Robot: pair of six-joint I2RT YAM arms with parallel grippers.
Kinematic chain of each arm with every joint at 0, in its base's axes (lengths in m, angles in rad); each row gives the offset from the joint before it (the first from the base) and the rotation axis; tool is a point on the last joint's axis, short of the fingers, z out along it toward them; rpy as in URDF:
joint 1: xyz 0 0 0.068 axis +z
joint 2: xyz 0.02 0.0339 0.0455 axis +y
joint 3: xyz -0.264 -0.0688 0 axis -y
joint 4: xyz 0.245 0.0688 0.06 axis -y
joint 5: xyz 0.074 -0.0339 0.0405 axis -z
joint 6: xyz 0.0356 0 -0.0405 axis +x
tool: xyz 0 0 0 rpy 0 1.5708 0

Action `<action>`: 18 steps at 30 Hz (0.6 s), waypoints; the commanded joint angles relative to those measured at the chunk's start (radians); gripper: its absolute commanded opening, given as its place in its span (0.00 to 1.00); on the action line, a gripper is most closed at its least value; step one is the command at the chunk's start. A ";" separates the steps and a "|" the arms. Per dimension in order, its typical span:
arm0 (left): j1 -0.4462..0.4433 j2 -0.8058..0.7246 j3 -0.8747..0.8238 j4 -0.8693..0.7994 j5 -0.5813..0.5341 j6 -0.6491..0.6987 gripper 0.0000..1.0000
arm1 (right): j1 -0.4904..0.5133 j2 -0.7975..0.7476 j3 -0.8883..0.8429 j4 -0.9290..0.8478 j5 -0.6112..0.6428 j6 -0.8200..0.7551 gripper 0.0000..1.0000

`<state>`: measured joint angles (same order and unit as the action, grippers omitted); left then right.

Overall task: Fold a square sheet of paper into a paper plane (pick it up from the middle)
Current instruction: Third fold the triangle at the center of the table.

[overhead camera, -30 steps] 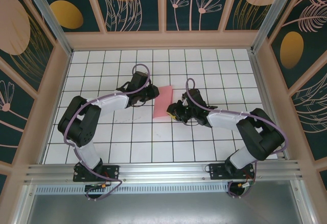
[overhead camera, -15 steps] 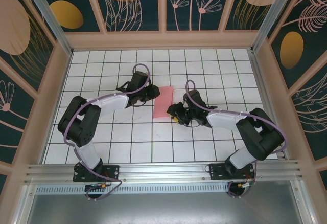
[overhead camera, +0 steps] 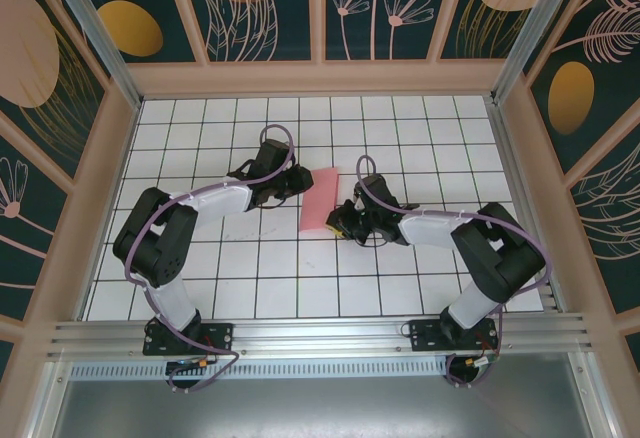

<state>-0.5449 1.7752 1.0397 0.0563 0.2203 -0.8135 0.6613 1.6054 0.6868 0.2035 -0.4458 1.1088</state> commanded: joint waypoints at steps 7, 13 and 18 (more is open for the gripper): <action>0.005 0.026 -0.034 0.142 0.163 -0.006 0.22 | -0.013 -0.030 0.045 -0.163 -0.021 -0.098 0.00; 0.005 0.070 -0.040 0.156 0.182 -0.012 0.18 | -0.038 -0.025 0.066 -0.251 -0.065 -0.160 0.00; 0.005 0.113 -0.034 0.119 0.148 -0.013 0.16 | -0.037 -0.016 0.074 -0.247 -0.065 -0.156 0.00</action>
<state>-0.5449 1.8614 1.0172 0.1799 0.3737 -0.8173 0.6277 1.5967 0.7326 -0.0128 -0.4885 0.9737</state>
